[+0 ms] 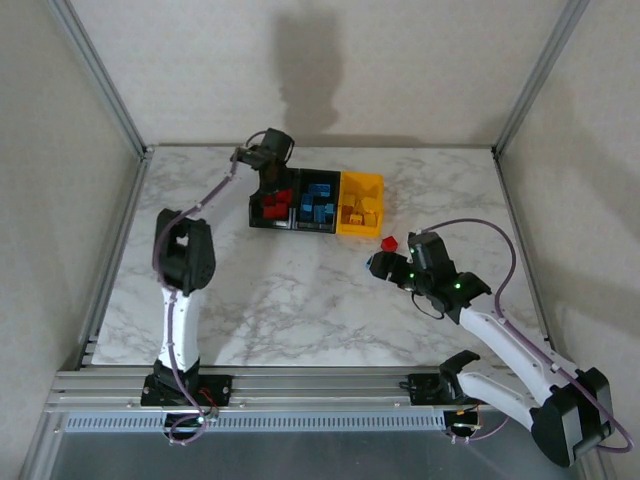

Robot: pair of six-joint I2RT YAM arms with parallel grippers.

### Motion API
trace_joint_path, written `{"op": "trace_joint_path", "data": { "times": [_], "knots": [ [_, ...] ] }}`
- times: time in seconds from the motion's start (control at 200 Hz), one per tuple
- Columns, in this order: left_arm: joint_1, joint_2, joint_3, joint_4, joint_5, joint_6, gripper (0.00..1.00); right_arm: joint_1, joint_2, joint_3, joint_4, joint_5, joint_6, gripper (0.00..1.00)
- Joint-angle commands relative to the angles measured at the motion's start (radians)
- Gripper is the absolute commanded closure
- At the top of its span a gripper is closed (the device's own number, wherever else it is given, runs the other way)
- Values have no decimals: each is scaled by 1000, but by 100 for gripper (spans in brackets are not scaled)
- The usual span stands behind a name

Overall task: Sort the legos into containers by color
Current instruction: Place the lego in the container.

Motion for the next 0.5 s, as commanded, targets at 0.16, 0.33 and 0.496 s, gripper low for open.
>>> {"op": "trace_joint_path", "data": {
  "times": [0.16,0.33,0.496],
  "knots": [
    [-60,-444,-446,297,214,-19,31,-57,141,152,-49,118,-69,19],
    [-107,-621,-663,371,272,-26,29,-95,236,182,-17,109,-99,19],
    [-147,-725,-829,435,312,-51,29,-102,347,213,-1,89,-113,21]
  ]
}}
